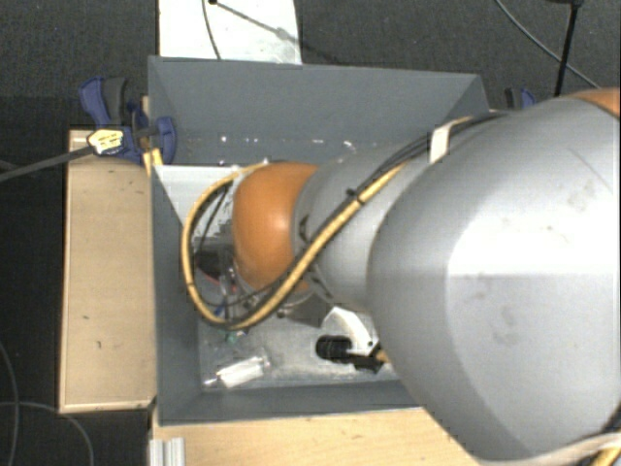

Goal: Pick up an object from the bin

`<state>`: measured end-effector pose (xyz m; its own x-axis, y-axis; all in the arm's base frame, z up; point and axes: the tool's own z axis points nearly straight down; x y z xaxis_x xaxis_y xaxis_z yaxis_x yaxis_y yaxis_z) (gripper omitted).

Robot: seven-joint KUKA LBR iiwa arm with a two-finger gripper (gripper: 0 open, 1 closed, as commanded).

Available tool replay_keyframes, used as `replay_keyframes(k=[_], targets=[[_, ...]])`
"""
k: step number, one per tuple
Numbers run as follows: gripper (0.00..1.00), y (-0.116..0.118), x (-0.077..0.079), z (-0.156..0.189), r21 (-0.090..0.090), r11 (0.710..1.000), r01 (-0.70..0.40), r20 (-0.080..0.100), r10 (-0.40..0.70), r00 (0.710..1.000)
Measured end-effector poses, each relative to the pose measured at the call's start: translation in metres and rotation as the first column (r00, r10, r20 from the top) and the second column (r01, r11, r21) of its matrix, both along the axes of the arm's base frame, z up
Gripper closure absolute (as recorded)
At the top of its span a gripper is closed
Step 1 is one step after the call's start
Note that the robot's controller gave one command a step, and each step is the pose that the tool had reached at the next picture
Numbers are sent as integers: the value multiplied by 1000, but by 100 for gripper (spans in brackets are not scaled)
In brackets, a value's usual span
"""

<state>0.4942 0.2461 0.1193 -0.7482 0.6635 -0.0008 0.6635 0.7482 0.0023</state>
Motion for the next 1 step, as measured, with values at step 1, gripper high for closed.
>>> replay_keyframes(k=[1], targets=[[100, 0, 1, 21, 0, 1000, -5, 0, 5, 1000]])
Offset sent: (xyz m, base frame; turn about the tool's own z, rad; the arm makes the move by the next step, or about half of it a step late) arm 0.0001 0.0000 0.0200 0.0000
